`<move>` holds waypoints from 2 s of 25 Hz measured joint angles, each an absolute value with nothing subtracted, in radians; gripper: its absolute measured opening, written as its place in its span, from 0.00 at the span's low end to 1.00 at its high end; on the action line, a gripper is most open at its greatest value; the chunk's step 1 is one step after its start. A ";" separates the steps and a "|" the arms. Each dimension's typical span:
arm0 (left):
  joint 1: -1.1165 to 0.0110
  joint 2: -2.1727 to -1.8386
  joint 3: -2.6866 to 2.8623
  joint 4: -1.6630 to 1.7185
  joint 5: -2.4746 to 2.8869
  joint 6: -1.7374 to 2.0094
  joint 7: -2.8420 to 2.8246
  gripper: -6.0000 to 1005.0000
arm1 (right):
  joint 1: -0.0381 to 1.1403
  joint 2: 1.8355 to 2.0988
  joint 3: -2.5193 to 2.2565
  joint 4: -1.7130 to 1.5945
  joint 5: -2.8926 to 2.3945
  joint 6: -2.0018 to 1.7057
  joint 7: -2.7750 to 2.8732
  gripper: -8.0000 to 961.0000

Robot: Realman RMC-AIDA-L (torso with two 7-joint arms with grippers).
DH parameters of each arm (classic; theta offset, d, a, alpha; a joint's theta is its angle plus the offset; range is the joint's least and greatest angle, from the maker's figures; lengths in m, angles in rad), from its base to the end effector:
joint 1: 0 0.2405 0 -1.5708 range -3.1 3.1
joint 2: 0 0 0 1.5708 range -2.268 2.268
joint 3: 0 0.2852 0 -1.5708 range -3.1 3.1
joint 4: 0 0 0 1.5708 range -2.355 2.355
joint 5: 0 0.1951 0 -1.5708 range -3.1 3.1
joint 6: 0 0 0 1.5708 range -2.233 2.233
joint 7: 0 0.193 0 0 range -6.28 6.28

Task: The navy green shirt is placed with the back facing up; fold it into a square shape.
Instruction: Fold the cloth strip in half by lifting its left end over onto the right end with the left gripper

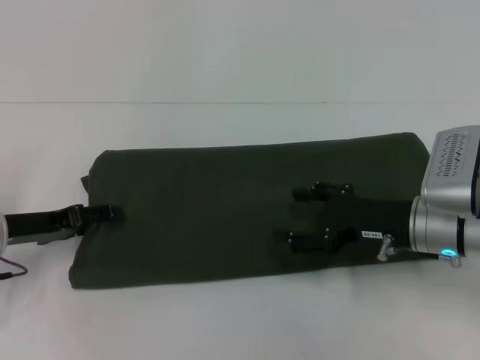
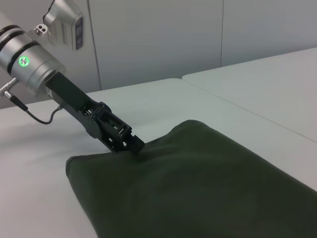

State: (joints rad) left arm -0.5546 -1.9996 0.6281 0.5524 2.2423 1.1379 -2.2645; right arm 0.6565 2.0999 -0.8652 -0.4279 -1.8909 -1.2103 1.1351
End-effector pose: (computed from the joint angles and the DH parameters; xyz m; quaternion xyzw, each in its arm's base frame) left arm -0.3583 0.3885 -0.0346 -0.7136 -0.6422 -0.1624 0.2280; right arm 0.2431 0.3829 -0.1167 -0.9575 0.1446 0.1797 0.1733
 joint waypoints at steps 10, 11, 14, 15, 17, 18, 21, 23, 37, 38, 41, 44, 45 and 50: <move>-0.606 -2.028 0.655 0.512 2.242 1.146 -2.274 0.82 | 0.657 2.100 -0.865 -0.428 -1.891 -1.210 1.135 0.94; -0.608 -2.030 0.655 0.512 2.242 1.146 -2.274 0.82 | 0.656 2.100 -0.865 -0.428 -1.891 -1.210 1.135 0.94; -0.612 -2.033 0.652 0.510 2.237 1.152 -2.275 0.81 | 0.655 2.099 -0.865 -0.428 -1.892 -1.210 1.135 0.94; -0.613 -2.033 0.649 0.510 2.232 1.155 -2.275 0.80 | 0.654 2.099 -0.865 -0.428 -1.891 -1.210 1.135 0.94; -0.615 -2.033 0.644 0.510 2.226 1.160 -2.279 0.80 | 0.653 2.098 -0.865 -0.428 -1.891 -1.210 1.135 0.94; -0.616 -2.033 0.643 0.510 2.224 1.163 -2.282 0.79 | 0.652 2.098 -0.865 -0.428 -1.891 -1.210 1.135 0.94; -0.618 -2.031 0.660 0.514 2.228 1.164 -2.276 0.79 | 0.654 2.098 -0.865 -0.428 -1.891 -1.211 1.135 0.94; -0.621 -2.030 0.678 0.515 2.230 1.159 -2.274 0.78 | 0.654 2.098 -0.865 -0.428 -1.890 -1.212 1.135 0.94; -0.626 -2.027 0.695 0.515 2.230 1.152 -2.273 0.31 | 0.653 2.098 -0.865 -0.428 -1.888 -1.219 1.135 0.94; -0.626 -2.027 0.696 0.515 2.230 1.152 -2.273 0.28 | 0.653 2.098 -0.865 -0.428 -1.888 -1.219 1.135 0.94; -0.626 -2.025 0.697 0.517 2.230 1.157 -2.269 0.20 | 0.654 2.098 -0.865 -0.428 -1.890 -1.220 1.135 0.94; -0.625 -2.017 0.697 0.517 2.230 1.163 -2.267 0.15 | 0.653 2.098 -0.866 -0.428 -1.892 -1.222 1.135 0.94; -0.624 -2.012 0.697 0.517 2.230 1.164 -2.267 0.15 | 0.653 2.098 -0.867 -0.428 -1.892 -1.223 1.135 0.94; -0.612 -1.966 0.694 0.513 2.229 1.204 -2.271 0.13 | 0.650 2.098 -0.879 -0.428 -1.889 -1.230 1.135 0.94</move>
